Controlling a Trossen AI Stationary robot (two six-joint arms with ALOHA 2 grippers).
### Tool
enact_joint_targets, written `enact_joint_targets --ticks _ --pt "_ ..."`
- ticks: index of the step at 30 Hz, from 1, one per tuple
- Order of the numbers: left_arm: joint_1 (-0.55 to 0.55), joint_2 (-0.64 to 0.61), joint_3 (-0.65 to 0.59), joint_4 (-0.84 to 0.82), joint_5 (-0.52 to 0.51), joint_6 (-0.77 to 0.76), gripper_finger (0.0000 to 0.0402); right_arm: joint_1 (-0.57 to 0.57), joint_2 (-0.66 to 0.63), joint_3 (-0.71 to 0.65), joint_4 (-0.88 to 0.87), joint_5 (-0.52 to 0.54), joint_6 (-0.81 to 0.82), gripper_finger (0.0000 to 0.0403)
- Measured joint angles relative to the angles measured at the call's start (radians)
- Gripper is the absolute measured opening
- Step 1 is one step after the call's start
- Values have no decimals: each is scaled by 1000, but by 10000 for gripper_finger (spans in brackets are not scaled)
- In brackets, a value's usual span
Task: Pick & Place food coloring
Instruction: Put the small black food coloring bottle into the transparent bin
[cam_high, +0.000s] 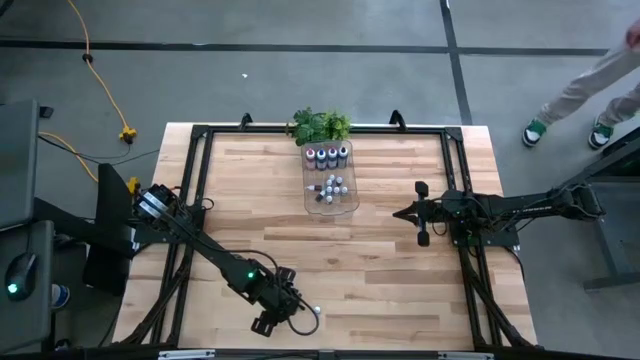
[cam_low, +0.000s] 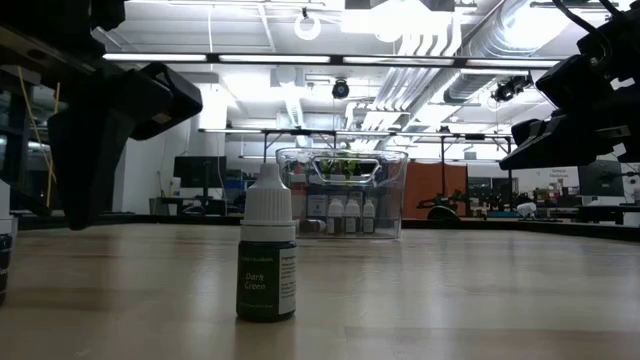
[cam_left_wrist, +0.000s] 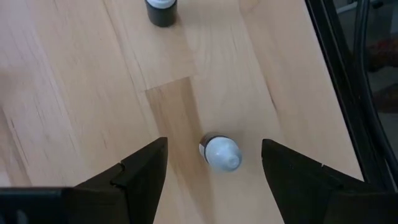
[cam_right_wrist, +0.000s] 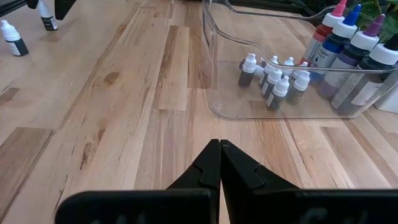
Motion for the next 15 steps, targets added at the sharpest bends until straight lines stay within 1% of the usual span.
enact_joint_targets --ticks 9,12,15 --pt "0 10 0 13 4 0 250 0 0 0 0 0 0 0" --pt "0 10 0 11 4 0 232 0 0 0 0 0 0 0" --pt "0 10 0 12 23 0 202 0 0 0 0 0 0 0"
